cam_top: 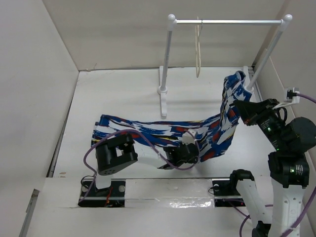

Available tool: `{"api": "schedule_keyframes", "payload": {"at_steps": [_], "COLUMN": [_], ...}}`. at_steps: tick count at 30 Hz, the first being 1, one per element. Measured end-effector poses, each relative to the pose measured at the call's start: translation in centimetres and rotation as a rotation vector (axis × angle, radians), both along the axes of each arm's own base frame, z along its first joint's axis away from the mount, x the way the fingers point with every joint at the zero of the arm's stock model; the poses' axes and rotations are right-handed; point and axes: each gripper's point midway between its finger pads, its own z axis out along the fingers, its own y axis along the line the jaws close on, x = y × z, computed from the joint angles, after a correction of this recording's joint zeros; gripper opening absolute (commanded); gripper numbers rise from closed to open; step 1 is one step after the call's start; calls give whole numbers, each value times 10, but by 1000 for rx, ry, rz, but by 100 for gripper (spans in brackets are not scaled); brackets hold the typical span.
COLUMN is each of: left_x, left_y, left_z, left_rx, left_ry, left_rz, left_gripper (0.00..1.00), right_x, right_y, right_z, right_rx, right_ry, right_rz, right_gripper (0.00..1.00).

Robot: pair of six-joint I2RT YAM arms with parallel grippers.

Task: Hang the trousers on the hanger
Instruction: Fold the trousers at the center of the board.

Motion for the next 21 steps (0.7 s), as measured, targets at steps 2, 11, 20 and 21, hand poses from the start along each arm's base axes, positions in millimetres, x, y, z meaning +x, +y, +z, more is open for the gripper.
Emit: {"api": "schedule_keyframes", "payload": {"at_steps": [2, 11, 20, 21], "left_x": [-6, 16, 73, 72], "left_y": [-19, 35, 159, 170], "left_z": [3, 73, 231, 239], "left_rx": [-13, -100, -436, -448], "left_ry": [3, -51, -250, -262], "left_rz": [-43, -9, 244, 255], "left_gripper": [7, 45, 42, 42], "right_x": [3, 29, 22, 20], "right_y": [7, 31, 116, 124], "right_z": [0, 2, -10, -12], "right_rx": [8, 65, 38, 33], "right_ry": [9, 55, 102, 106], "right_rz": [44, 195, 458, 471], "right_gripper": [0, 0, 0, 0]}}
